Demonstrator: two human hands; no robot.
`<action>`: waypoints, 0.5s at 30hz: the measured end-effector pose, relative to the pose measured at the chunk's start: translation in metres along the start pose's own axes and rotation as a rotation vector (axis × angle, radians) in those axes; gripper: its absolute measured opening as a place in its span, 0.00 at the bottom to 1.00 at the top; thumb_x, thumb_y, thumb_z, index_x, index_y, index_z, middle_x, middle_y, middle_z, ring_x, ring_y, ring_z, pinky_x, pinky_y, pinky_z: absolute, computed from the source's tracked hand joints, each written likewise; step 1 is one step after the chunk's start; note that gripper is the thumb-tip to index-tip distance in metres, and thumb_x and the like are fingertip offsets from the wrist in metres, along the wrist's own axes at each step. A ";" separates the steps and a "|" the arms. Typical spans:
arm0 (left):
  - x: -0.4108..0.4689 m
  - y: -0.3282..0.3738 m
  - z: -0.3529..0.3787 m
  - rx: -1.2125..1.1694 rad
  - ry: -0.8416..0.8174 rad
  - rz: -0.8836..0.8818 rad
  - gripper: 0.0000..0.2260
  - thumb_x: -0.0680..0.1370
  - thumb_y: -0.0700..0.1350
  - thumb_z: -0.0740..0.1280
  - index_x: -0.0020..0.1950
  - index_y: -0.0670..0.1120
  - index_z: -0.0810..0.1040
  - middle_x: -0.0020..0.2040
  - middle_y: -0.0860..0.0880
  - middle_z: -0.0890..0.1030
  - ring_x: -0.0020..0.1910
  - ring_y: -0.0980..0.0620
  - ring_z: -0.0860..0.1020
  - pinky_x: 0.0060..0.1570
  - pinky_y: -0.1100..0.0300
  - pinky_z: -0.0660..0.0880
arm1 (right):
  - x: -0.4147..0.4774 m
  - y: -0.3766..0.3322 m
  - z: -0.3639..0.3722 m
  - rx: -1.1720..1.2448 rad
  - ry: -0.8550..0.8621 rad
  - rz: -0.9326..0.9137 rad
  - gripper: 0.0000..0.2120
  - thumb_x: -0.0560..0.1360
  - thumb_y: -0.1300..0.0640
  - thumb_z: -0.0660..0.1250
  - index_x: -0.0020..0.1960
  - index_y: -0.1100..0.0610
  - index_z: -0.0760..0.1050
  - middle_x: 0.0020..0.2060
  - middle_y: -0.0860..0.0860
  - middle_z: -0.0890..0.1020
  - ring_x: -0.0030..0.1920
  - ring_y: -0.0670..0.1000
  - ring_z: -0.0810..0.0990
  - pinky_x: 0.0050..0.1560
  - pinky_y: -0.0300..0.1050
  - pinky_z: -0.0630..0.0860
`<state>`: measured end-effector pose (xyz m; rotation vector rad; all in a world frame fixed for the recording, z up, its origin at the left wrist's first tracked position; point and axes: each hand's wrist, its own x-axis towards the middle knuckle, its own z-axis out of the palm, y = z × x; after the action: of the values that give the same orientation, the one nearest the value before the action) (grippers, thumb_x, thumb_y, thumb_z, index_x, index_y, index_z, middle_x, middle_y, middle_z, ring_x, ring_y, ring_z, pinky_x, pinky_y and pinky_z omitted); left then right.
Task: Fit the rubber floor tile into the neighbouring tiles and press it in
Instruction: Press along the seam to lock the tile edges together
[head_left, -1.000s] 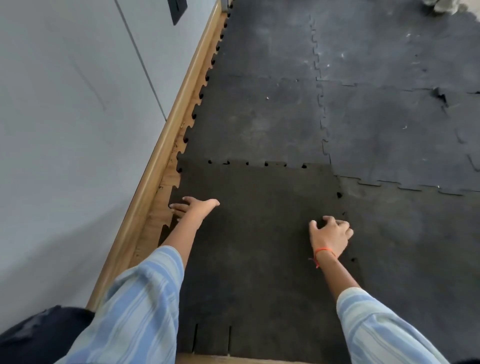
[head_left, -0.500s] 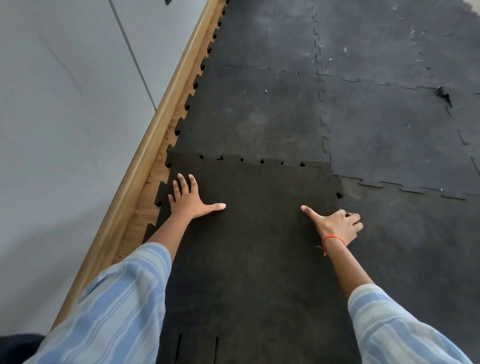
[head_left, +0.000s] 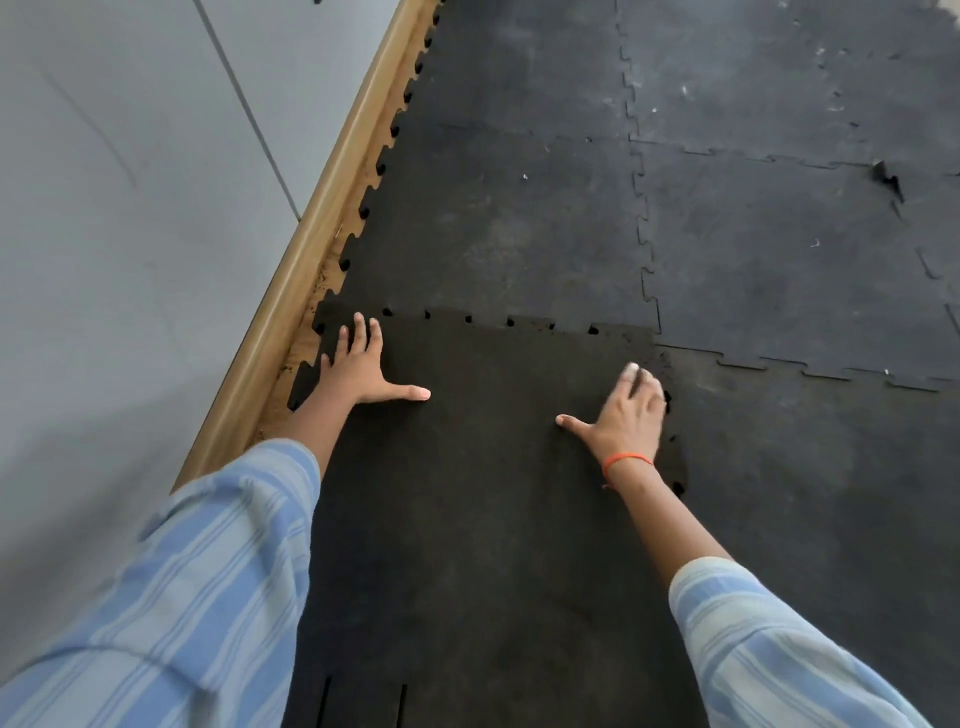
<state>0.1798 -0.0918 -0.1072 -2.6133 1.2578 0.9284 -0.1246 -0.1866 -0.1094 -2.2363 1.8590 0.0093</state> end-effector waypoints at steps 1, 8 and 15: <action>0.006 -0.001 -0.007 0.024 -0.001 0.022 0.63 0.62 0.72 0.70 0.78 0.47 0.33 0.78 0.46 0.31 0.78 0.43 0.37 0.74 0.37 0.46 | 0.009 -0.009 0.000 -0.006 -0.062 -0.109 0.57 0.64 0.34 0.71 0.76 0.65 0.47 0.75 0.62 0.55 0.76 0.61 0.51 0.76 0.53 0.51; 0.032 -0.013 -0.023 0.163 0.022 0.068 0.65 0.58 0.75 0.70 0.78 0.50 0.32 0.80 0.48 0.36 0.78 0.43 0.37 0.73 0.34 0.52 | 0.080 -0.064 -0.022 -0.214 -0.398 -0.483 0.71 0.53 0.33 0.77 0.76 0.58 0.35 0.78 0.55 0.40 0.77 0.54 0.38 0.76 0.57 0.42; 0.029 -0.014 -0.024 0.199 0.014 0.053 0.64 0.59 0.74 0.70 0.79 0.48 0.36 0.80 0.47 0.39 0.78 0.43 0.39 0.73 0.36 0.55 | 0.074 -0.068 -0.010 -0.191 -0.380 -0.449 0.71 0.50 0.29 0.75 0.77 0.58 0.40 0.77 0.57 0.49 0.76 0.59 0.50 0.76 0.57 0.48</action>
<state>0.2157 -0.1103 -0.1067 -2.4489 1.3527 0.7498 -0.0454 -0.2487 -0.0996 -2.5108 1.1833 0.5141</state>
